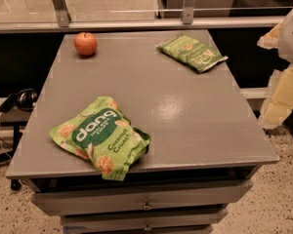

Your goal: Move apple near green jalapeno chip bag

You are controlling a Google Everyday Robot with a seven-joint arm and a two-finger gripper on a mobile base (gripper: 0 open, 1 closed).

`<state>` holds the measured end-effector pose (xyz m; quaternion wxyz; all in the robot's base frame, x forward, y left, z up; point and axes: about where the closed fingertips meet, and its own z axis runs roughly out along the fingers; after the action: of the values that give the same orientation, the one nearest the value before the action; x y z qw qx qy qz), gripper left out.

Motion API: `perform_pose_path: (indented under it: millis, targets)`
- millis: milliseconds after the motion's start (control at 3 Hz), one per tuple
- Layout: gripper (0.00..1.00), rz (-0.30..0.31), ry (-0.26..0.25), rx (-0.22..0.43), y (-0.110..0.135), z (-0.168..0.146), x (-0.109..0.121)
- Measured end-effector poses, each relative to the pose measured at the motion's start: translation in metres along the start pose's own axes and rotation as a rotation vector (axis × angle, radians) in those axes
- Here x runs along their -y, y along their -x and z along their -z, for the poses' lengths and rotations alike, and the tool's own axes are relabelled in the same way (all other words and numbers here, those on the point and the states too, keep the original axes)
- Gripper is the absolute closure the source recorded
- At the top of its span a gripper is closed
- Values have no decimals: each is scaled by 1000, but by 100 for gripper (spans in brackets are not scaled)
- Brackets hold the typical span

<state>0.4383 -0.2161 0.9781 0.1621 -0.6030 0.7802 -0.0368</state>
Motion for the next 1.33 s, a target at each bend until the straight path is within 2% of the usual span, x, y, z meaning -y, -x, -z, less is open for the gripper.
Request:
perform_pose_path:
  millis: [333,667,1000,1333]
  targets:
    - [0,0,0,0,0,0,0]
    - [0,17,-10,71,24,-24,4]
    - [0,50,4,218,80,-77,12]
    - [0,57,7,365,141,-126,26]
